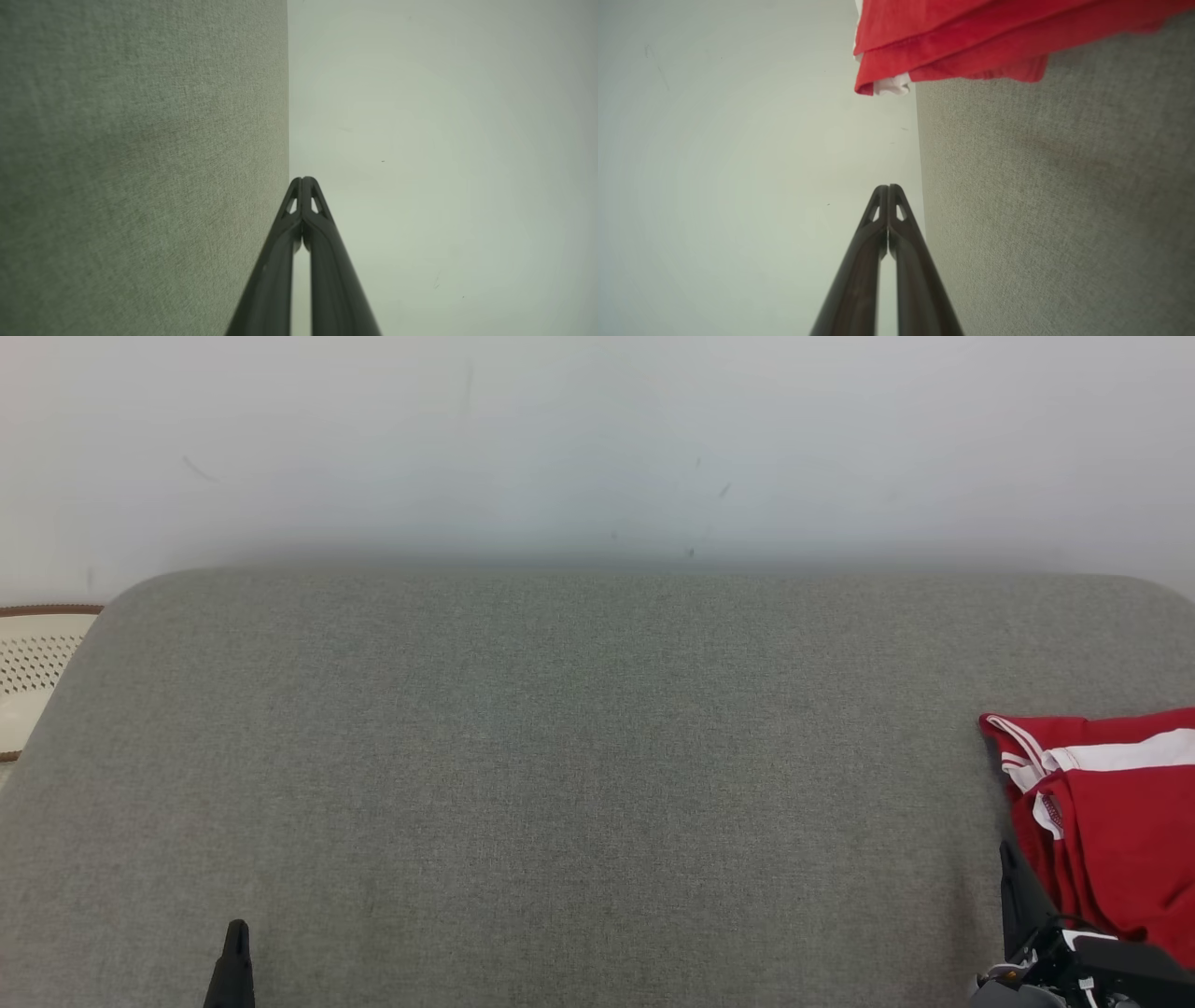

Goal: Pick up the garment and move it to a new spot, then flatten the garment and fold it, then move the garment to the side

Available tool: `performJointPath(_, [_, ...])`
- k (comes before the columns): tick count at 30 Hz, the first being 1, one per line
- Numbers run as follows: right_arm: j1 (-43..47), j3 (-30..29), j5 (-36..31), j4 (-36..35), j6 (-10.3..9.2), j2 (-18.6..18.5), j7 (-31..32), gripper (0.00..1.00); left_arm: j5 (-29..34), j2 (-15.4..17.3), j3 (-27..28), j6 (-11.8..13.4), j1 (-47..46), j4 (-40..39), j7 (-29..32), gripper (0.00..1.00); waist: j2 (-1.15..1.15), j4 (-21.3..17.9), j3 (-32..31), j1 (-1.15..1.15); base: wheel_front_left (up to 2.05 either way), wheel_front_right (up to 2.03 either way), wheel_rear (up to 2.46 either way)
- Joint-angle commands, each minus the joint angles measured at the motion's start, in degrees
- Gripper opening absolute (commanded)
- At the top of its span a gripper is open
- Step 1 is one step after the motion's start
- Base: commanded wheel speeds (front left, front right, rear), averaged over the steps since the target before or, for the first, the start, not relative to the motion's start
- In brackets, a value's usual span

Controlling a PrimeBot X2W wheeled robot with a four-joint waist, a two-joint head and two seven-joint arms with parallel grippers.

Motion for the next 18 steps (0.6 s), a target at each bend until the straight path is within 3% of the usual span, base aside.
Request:
performJointPath(1, [0.17, -0.10, -0.15, -0.03, 0.02, 0.16, 0.05, 0.00, -0.13, 0.22, 0.06, -0.14, 0.12, -0.10, 0.20, 0.00, 0.00, 0.00, 0.00, 0.00, 0.00, 0.00, 0.00])
performJointPath(18, [0.18, -0.12, -0.19, -0.02, 0.02, 0.18, 0.08, 0.00, -0.13, 0.22, 0.06, -0.14, 0.12, -0.11, 0.20, 0.00, 0.00, 0.00, 0.00, 0.00, 0.00, 0.00, 0.00])
